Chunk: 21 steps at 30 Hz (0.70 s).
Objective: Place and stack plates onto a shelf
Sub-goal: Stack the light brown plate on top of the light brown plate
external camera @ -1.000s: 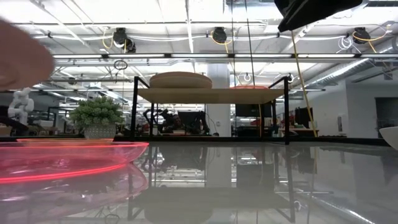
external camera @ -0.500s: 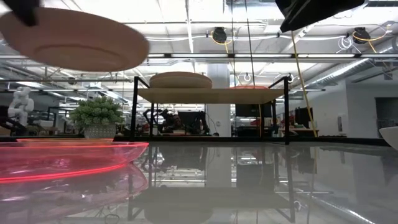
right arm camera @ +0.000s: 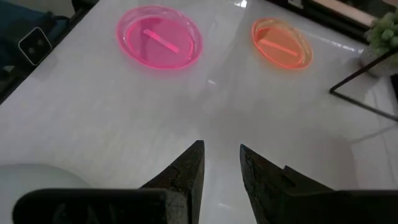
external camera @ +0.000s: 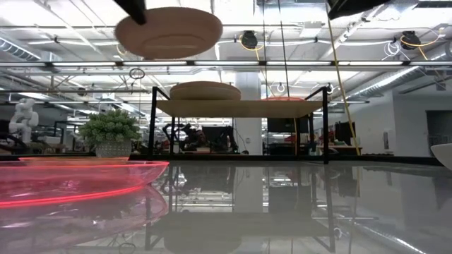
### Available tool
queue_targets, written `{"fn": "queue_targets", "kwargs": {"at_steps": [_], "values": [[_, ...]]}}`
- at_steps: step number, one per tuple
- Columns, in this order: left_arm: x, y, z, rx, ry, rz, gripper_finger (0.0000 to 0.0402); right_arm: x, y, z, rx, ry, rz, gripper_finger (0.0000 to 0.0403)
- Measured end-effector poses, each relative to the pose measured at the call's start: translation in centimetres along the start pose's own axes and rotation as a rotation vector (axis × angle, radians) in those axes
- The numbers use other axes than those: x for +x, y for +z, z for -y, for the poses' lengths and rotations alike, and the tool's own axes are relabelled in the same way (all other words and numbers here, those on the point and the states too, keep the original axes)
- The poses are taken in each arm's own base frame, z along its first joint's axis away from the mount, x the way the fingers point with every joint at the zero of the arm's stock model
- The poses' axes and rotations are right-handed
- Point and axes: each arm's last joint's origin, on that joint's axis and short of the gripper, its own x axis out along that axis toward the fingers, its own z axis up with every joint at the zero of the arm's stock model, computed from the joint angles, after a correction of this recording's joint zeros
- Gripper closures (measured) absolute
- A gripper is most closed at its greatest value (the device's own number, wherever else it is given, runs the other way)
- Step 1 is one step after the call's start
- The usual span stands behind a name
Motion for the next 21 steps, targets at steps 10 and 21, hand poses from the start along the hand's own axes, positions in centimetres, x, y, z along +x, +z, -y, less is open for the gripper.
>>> {"fn": "queue_targets", "kwargs": {"at_steps": [10, 21], "values": [[2.9, -0.2, -7.6, 0.096, 0.078, 0.018, 0.0391, -1.0, 0.0, 0.4, -0.067, -0.030, 0.016, 0.0314], [5.4, -2.1, -14.6, 0.063, 0.071, 0.073, 0.0391, -1.1, -0.1, 0.5, -0.154, -0.035, 0.013, 0.0314]]}}
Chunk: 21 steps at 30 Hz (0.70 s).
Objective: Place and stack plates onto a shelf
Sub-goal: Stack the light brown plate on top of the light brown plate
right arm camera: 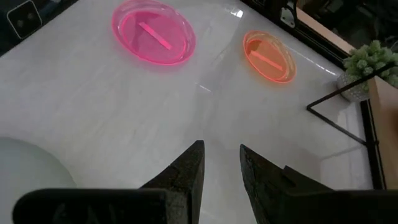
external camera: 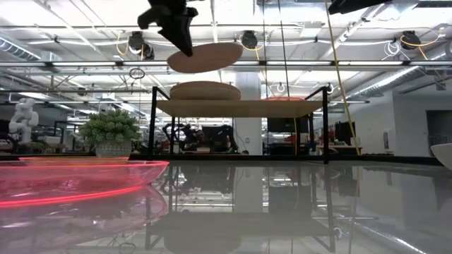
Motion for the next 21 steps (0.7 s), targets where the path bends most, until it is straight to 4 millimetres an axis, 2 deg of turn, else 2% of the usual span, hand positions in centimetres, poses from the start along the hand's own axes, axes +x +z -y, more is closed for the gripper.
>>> {"fn": "queue_targets", "kwargs": {"at_steps": [5, 9, 14, 21], "values": [[0.9, -1.6, -2.8, -0.028, 0.009, 0.032, 0.0391, 0.0, 0.0, 0.1, -0.022, -0.049, -0.011, 0.0314], [2.2, -2.9, -4.2, -0.050, -0.003, 0.002, 0.0391, 0.0, -0.1, 0.2, -0.024, -0.075, -0.021, 0.0314], [2.9, -3.9, -5.3, -0.078, -0.031, 0.016, 0.0391, 0.0, -0.1, 0.2, -0.027, -0.074, -0.020, 0.0314], [4.0, -4.3, -5.5, -0.080, -0.065, -0.009, 0.0384, 0.0, -0.1, 0.2, -0.028, -0.073, -0.024, 0.0314]]}}
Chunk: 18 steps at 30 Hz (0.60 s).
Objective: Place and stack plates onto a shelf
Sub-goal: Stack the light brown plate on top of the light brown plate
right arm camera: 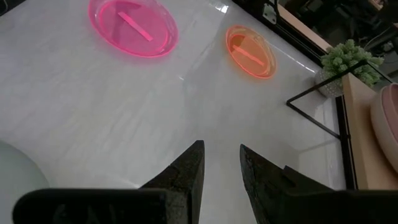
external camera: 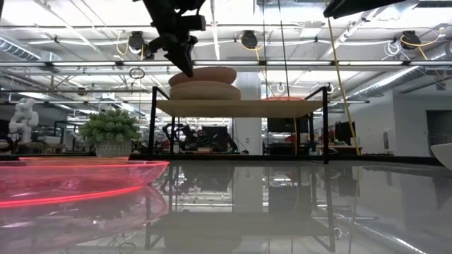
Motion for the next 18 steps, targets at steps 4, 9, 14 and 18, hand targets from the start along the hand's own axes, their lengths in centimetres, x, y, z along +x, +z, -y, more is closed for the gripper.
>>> {"fn": "queue_targets", "kwargs": {"at_steps": [4, 9, 14, 18], "values": [[0.16, 0.25, 0.14, -0.001, -0.005, 0.008, 0.0381, 0.00, 0.00, 0.00, -0.003, 0.000, 0.000, 0.0314], [0.44, 0.44, 0.11, -0.013, -0.004, 0.017, 0.0379, 0.00, 0.00, 0.00, -0.003, 0.000, 0.000, 0.0314], [0.52, 0.84, -0.15, -0.045, 0.024, 0.055, 0.0377, 0.00, -0.05, -0.01, -0.004, 0.002, -0.005, 0.0314], [0.52, 0.83, -0.14, -0.046, 0.022, 0.054, 0.0377, 0.00, -0.11, -0.03, -0.006, 0.003, -0.011, 0.0314]]}}
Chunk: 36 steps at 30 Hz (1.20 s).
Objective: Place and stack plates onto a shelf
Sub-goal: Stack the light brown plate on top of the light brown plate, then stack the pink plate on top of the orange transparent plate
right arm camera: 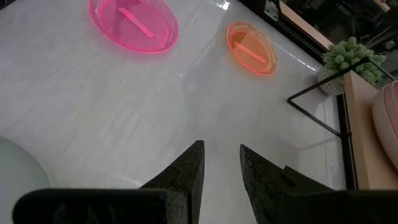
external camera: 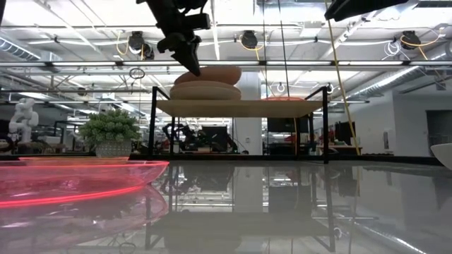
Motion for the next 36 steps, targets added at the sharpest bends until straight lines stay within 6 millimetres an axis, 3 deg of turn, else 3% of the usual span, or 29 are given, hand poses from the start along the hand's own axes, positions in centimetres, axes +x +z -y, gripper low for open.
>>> {"fn": "queue_targets", "kwargs": {"at_steps": [11, 18, 27, 36], "values": [[0.00, 0.02, 0.02, -0.029, -0.009, 0.007, 0.0371, 0.00, 0.00, 0.00, 0.002, 0.000, 0.000, 0.0314], [0.00, 0.02, 0.03, -0.037, -0.009, 0.007, 0.0321, 0.00, 0.00, 0.00, 0.002, 0.000, 0.000, 0.0314], [0.00, 0.02, 0.03, -0.070, -0.009, 0.007, 0.0300, 0.00, 0.00, 0.00, 0.002, 0.000, 0.000, 0.0314], [-0.14, 0.86, 0.73, -0.121, -0.005, 0.031, 0.0250, 0.00, 0.01, 0.00, 0.003, 0.000, 0.001, 0.0314]]}}
